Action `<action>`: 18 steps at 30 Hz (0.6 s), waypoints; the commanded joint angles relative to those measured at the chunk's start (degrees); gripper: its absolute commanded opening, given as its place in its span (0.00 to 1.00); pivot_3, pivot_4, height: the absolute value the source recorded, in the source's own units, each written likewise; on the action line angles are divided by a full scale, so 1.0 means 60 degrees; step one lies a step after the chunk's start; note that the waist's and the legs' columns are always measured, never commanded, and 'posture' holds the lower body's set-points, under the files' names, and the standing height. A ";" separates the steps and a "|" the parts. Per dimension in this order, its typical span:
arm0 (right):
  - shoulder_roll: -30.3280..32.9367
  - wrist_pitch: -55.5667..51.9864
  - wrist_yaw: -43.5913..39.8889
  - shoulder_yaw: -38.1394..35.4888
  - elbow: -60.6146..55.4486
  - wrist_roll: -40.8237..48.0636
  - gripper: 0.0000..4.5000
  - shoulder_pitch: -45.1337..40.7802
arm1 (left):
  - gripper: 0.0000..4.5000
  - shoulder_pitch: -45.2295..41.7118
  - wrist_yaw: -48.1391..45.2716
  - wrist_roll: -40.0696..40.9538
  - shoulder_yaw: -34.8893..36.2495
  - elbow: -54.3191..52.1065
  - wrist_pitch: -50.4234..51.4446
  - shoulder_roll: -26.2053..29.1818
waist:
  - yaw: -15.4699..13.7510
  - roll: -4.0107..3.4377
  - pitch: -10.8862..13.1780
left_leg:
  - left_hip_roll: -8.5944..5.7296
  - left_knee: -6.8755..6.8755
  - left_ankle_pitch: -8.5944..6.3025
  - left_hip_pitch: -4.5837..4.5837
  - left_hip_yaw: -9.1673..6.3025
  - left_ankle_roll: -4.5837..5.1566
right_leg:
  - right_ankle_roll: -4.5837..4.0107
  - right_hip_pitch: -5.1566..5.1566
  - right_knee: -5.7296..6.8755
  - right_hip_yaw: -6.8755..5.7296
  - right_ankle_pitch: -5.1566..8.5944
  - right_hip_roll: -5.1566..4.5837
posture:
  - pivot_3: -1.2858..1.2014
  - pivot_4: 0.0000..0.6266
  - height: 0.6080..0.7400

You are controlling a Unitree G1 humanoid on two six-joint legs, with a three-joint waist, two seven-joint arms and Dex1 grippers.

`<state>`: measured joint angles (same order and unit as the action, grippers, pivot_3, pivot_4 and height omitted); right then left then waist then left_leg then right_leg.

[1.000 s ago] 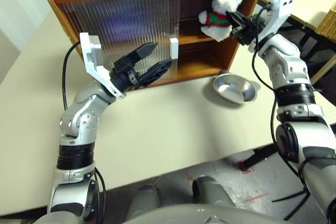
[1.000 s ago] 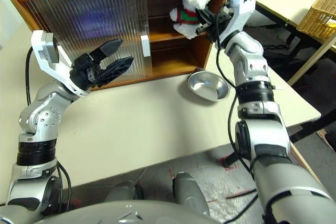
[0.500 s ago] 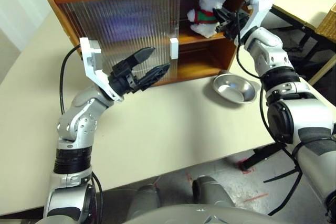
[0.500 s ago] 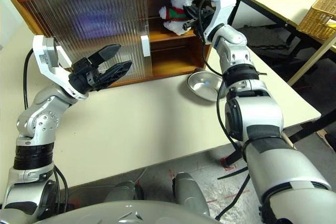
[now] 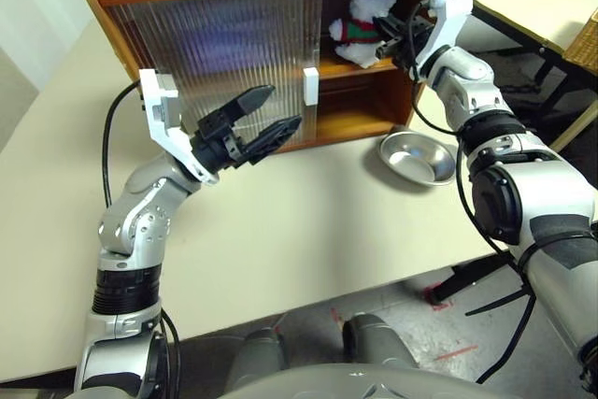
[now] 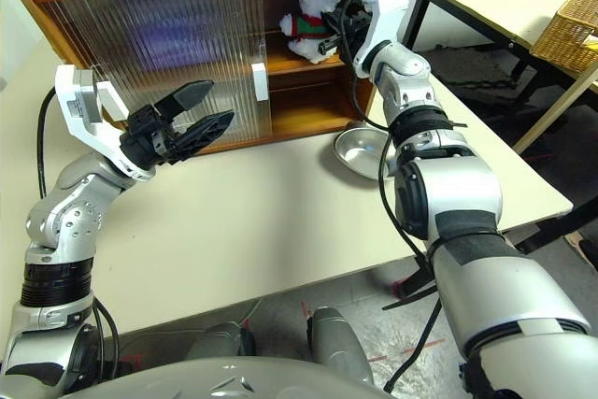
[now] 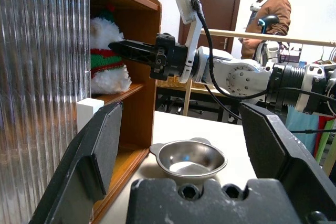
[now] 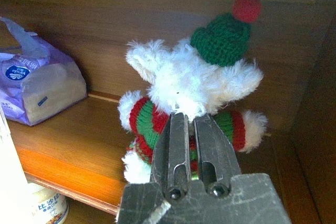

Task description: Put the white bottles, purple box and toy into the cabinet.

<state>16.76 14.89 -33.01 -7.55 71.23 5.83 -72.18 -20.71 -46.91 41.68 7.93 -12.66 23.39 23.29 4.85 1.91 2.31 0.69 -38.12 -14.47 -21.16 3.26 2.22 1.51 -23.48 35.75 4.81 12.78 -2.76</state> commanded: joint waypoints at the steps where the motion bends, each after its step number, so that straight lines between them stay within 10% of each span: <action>1: -0.0110 0.0096 0.0135 -0.0015 0.0268 -0.0185 0.01 -0.0240 | 1.00 0.0095 0.0032 -0.0039 0.0038 -0.0132 -0.0012 0.0087 | 0.0001 0.0000 0.0000 | 0.0000 0.0000 0.0000 0.0000 0.0000 0.0000 | 0.0000 0.0000 0.0001 0.0000 0.0000 0.0000 | 0.55 0.00 1.00; 5: -0.0182 -0.0077 0.0626 0.0196 0.0445 -0.0564 0.01 -0.0315 | 1.00 0.0105 0.0048 -0.0026 0.0037 -0.0156 -0.0013 0.0091 | -0.0009 0.0000 0.0000 | 0.0000 0.0000 0.0000 0.0001 0.0000 0.0000 | 0.0000 0.0000 0.0000 0.0000 0.0000 0.0000 | 0.55 0.00 1.00; 16: -0.0262 -0.0161 0.0936 0.0112 0.0455 -0.0814 0.95 -0.0876 | 1.00 0.0206 0.0132 -0.0029 -0.0091 -0.0264 -0.0035 -0.0031 | -0.0027 0.0000 0.0001 | 0.0000 0.0002 0.0000 -0.0003 0.0000 0.0000 | -0.0002 -0.0008 0.0001 0.0000 0.0000 0.0000 | 0.55 0.00 1.00; 18: -0.0185 0.0002 0.0870 0.0068 0.0337 -0.0770 0.99 -0.1003 | 1.00 0.0236 0.0136 -0.0040 -0.0151 -0.0286 -0.0041 -0.0089 | -0.0040 -0.0001 0.0001 | 0.0000 0.0003 0.0000 -0.0004 -0.0003 0.0000 | -0.0002 -0.0008 0.0000 -0.0005 0.0000 0.0000 | 0.55 0.00 1.00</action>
<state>14.96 13.58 -27.53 -6.87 74.10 1.26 -77.24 -19.66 -46.28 41.72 7.85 -13.01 23.38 22.98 4.61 1.90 2.31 0.69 -38.10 -14.47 -21.19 3.24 2.21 1.50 -23.53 35.75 4.78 12.78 -2.76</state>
